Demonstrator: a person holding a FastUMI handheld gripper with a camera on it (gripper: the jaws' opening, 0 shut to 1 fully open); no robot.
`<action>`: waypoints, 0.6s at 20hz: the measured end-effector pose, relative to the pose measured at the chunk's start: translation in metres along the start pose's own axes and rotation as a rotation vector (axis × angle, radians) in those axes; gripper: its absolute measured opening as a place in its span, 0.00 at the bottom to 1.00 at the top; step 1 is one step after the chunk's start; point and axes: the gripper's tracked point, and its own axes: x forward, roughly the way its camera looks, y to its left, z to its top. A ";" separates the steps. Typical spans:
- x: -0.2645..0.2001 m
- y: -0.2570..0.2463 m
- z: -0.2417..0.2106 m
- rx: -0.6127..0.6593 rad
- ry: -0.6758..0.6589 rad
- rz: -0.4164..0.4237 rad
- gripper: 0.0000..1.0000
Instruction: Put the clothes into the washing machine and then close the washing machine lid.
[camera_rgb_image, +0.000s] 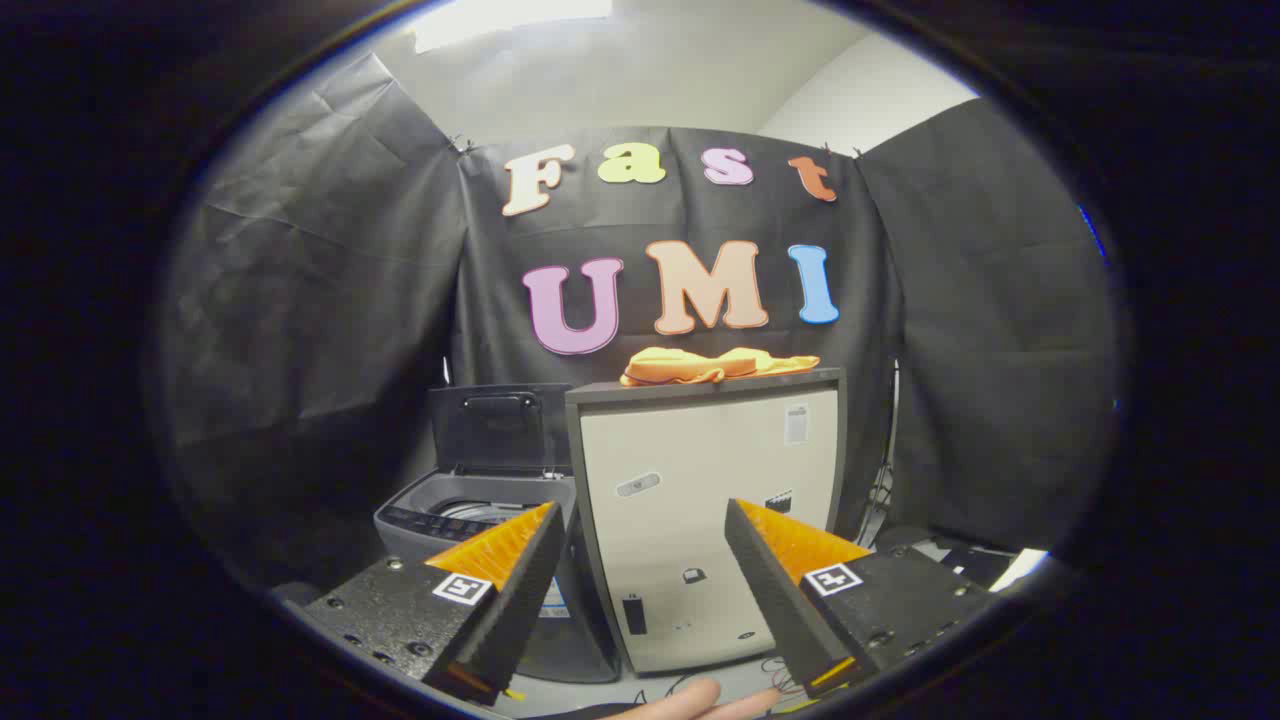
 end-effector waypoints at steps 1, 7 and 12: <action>0.000 0.002 -0.001 0.003 0.000 0.002 0.98; 0.000 0.011 -0.003 -0.007 0.012 0.013 0.98; 0.000 0.013 -0.001 -0.019 0.004 0.008 0.98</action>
